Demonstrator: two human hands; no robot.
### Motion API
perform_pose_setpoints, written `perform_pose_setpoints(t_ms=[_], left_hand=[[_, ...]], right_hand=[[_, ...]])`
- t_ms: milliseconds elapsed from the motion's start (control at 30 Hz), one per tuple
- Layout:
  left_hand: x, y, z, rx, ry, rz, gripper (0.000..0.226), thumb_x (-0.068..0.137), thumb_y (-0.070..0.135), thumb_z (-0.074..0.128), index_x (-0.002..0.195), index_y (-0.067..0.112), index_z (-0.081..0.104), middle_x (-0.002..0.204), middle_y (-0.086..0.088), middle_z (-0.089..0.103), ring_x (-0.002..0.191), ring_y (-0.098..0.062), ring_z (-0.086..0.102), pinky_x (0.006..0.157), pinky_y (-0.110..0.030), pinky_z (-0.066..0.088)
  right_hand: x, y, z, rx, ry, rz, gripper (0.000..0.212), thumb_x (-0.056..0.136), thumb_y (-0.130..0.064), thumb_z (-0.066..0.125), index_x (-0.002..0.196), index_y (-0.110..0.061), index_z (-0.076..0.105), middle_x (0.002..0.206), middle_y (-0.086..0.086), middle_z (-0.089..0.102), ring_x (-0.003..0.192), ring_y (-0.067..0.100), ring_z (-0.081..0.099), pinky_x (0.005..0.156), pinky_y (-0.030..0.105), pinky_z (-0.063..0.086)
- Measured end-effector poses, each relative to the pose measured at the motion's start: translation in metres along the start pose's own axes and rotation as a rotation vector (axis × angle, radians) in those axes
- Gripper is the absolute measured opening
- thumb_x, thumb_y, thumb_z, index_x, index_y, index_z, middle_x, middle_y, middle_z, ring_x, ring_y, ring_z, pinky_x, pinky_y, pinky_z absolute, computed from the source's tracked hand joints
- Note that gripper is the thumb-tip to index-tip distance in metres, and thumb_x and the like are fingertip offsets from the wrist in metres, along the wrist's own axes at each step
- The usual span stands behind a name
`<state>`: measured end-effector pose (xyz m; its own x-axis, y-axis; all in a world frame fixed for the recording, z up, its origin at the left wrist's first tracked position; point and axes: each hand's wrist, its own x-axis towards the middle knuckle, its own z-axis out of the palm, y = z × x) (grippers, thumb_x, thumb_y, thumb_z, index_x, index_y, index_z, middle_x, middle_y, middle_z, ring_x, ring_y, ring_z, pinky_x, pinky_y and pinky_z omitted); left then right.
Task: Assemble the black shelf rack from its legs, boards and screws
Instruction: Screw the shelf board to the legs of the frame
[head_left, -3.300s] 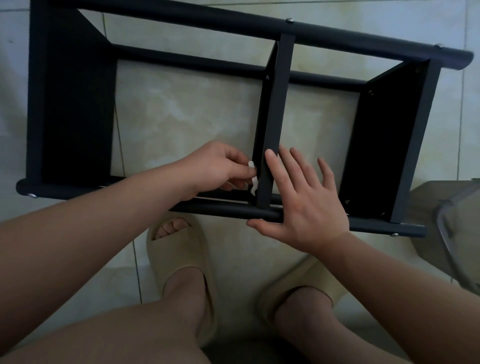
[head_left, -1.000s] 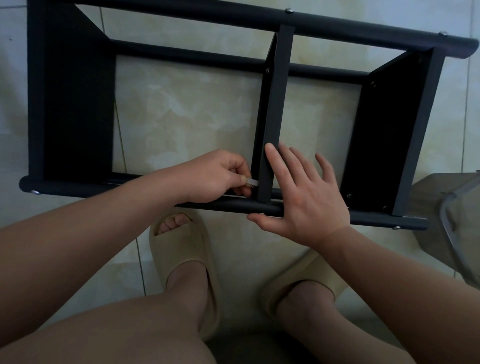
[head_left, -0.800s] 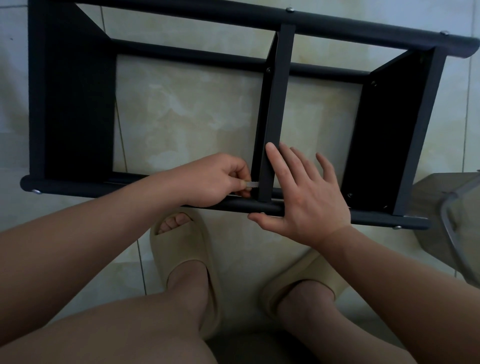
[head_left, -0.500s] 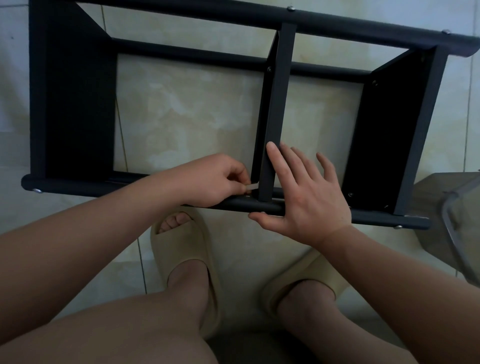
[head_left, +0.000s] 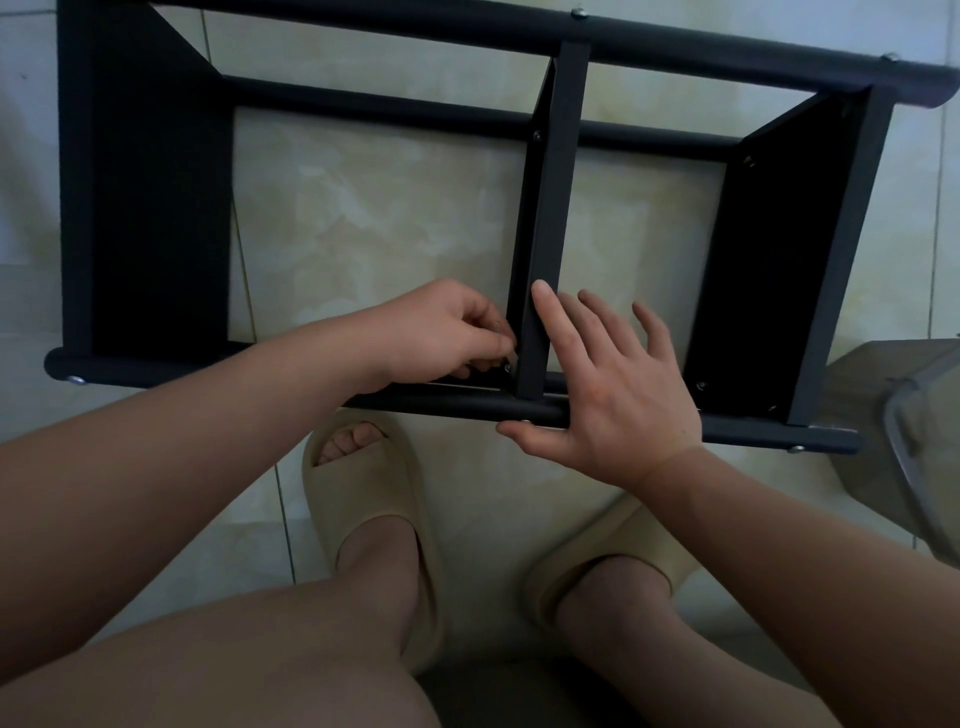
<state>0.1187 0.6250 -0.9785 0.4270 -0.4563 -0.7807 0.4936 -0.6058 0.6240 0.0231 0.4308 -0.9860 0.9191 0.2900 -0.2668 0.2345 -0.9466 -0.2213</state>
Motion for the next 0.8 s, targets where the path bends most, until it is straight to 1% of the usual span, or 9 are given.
perform_pose_setpoints(t_ms=[100, 233, 300, 433, 633, 800], left_hand=[[0.0014, -0.0010, 0.0045, -0.186, 0.029, -0.062, 0.010, 0.097, 0.017, 0.064, 0.089, 0.015, 0.069, 0.081, 0.003, 0.074, 0.083, -0.011, 0.071, 0.080, -0.027, 0.057], [0.0034, -0.0006, 0.0069, -0.185, 0.081, -0.052, 0.010, 0.096, 0.018, 0.065, 0.088, 0.014, 0.069, 0.078, 0.002, 0.075, 0.083, -0.014, 0.072, 0.083, -0.031, 0.057], [0.0037, -0.0014, 0.0084, -0.193, 0.087, -0.053, 0.010, 0.096, 0.018, 0.066, 0.088, 0.015, 0.070, 0.077, 0.002, 0.075, 0.083, -0.014, 0.072, 0.083, -0.032, 0.057], [0.0026, -0.0027, 0.0086, -0.193, 0.091, -0.058, 0.007, 0.095, 0.019, 0.067, 0.089, 0.016, 0.070, 0.077, 0.004, 0.075, 0.078, -0.010, 0.071, 0.082, -0.030, 0.055], [0.0013, -0.0021, 0.0073, -0.241, 0.084, -0.062, 0.006, 0.094, 0.019, 0.068, 0.091, 0.015, 0.072, 0.081, 0.002, 0.076, 0.086, -0.015, 0.072, 0.089, -0.036, 0.055], [0.0020, -0.0027, 0.0077, -0.236, 0.080, -0.072, 0.007, 0.094, 0.020, 0.068, 0.090, 0.016, 0.071, 0.080, 0.002, 0.076, 0.086, -0.015, 0.072, 0.089, -0.035, 0.054]], right_hand=[[0.0001, 0.0000, -0.0003, -0.014, 0.009, 0.002, 0.110, 0.080, -0.085, 0.045, 0.162, -0.018, 0.016, 0.159, 0.009, 0.040, 0.147, 0.032, 0.038, 0.114, 0.063, 0.028], [0.0001, -0.0001, 0.0005, -0.029, 0.023, -0.009, 0.109, 0.081, -0.085, 0.044, 0.162, -0.019, 0.012, 0.167, 0.011, 0.023, 0.152, 0.032, 0.027, 0.115, 0.066, 0.025], [0.0002, 0.0003, 0.0011, -0.032, 0.038, -0.007, 0.108, 0.082, -0.085, 0.043, 0.162, -0.020, 0.012, 0.168, 0.011, 0.018, 0.153, 0.032, 0.024, 0.115, 0.067, 0.024], [0.0005, 0.0006, 0.0028, -0.057, 0.062, -0.009, 0.107, 0.082, -0.086, 0.042, 0.162, -0.020, 0.014, 0.169, 0.012, 0.015, 0.154, 0.033, 0.021, 0.114, 0.068, 0.023], [0.0004, 0.0010, 0.0046, -0.087, 0.097, -0.018, 0.105, 0.083, -0.086, 0.040, 0.162, -0.019, 0.019, 0.169, 0.011, 0.014, 0.155, 0.033, 0.018, 0.114, 0.070, 0.023], [-0.0001, 0.0015, 0.0045, -0.103, 0.101, -0.028, 0.105, 0.084, -0.085, 0.039, 0.162, -0.018, 0.019, 0.169, 0.009, 0.014, 0.155, 0.033, 0.016, 0.114, 0.070, 0.022]])
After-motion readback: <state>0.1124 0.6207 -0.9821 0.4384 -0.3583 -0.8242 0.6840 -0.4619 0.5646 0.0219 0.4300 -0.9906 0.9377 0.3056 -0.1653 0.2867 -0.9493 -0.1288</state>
